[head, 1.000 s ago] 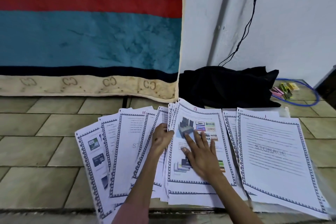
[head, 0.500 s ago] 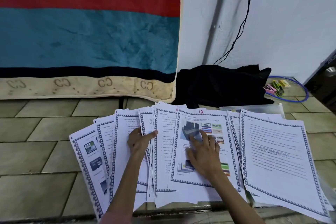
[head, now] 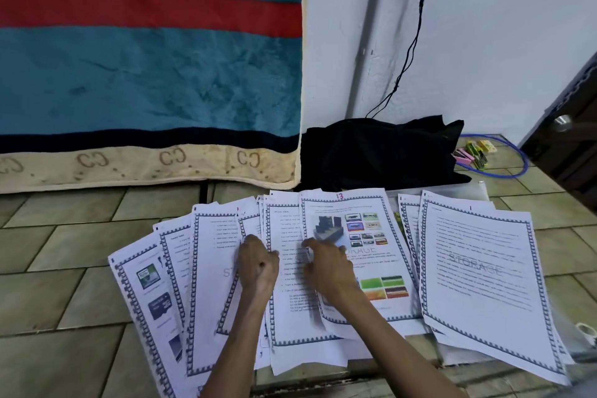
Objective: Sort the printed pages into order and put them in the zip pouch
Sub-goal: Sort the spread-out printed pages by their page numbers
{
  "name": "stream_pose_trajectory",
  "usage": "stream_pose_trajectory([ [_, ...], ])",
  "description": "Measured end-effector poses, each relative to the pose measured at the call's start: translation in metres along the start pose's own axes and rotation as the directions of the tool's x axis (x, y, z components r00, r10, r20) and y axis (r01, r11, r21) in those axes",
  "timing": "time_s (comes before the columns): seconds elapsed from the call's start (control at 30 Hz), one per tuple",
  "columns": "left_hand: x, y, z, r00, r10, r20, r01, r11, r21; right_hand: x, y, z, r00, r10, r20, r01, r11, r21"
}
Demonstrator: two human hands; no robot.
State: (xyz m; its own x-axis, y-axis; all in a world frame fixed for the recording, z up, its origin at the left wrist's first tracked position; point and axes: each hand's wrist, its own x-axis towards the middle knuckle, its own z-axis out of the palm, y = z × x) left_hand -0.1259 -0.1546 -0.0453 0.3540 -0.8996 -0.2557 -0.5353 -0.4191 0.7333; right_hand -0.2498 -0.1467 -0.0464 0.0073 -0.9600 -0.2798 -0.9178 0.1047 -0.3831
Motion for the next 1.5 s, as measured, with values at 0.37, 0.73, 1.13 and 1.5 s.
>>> stream_pose_trajectory([
  [0.37, 0.016, 0.003, -0.003, 0.956, -0.080, 0.282, 0.224, 0.821, -0.526, -0.009, -0.002, -0.010, 0.994, -0.099, -0.054, 0.096, 0.994, -0.056],
  [0.73, 0.015, 0.005, -0.003, 0.722, -0.054, 0.690, 0.589, 0.571, -0.572, -0.014, 0.001, -0.041, 0.999, 0.030, 0.046, -0.050, 0.835, 0.547],
  [1.13, 0.015, -0.004, 0.005, 0.975, -0.113, 0.193, 0.194, 0.858, -0.476, -0.006, 0.051, -0.065, 0.982, 0.181, -0.063, -0.109, 0.798, 0.593],
  [1.5, -0.001, 0.006, 0.021, 0.998, 0.010, 0.056, -0.016, 0.994, 0.110, -0.014, 0.082, -0.086, 0.975, 0.152, -0.161, -0.010, 0.756, 0.654],
])
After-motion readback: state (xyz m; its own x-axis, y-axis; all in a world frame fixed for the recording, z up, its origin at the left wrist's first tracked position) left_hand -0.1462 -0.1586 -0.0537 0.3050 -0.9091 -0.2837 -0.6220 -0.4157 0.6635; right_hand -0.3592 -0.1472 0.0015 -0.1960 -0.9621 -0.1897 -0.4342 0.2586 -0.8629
